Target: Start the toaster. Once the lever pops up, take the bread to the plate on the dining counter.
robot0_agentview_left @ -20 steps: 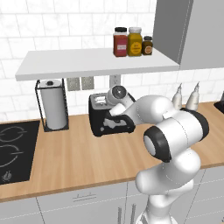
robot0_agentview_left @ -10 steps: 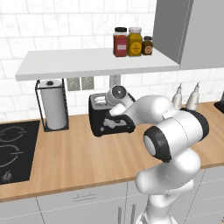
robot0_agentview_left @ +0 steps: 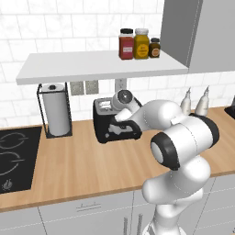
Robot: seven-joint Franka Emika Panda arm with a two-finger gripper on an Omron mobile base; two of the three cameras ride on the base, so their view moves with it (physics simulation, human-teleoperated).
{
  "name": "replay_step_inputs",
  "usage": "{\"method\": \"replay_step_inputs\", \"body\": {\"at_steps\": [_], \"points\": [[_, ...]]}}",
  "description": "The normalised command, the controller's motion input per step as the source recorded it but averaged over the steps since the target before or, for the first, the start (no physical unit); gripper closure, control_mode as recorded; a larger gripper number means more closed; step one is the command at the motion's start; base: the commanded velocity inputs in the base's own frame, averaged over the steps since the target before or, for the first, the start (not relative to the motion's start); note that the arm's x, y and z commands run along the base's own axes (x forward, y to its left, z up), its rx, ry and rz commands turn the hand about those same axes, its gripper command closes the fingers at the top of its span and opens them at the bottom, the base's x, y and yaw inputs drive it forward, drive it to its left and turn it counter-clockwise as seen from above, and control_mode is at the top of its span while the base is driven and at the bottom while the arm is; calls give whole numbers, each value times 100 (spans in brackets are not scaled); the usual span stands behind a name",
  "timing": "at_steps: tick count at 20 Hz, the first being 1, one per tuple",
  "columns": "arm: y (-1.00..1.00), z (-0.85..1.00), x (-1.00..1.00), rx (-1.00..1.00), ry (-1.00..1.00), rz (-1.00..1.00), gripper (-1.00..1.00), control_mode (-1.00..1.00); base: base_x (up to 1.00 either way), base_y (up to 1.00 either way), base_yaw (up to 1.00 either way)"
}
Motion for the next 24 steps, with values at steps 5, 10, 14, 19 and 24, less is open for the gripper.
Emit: {"method": "replay_step_inputs", "body": {"at_steps": [5, 10, 14, 19, 24], "points": [[0, 0, 0, 0, 0, 0, -100, -100, 0, 0, 0], [0, 0, 0, 0, 0, 0, -100, -100, 0, 0, 0], [0, 0, 0, 0, 0, 0, -100, -100, 0, 0, 0], [0, 0, 0, 0, 0, 0, -100, -100, 0, 0, 0], [0, 0, 0, 0, 0, 0, -100, -100, 0, 0, 0]]}}
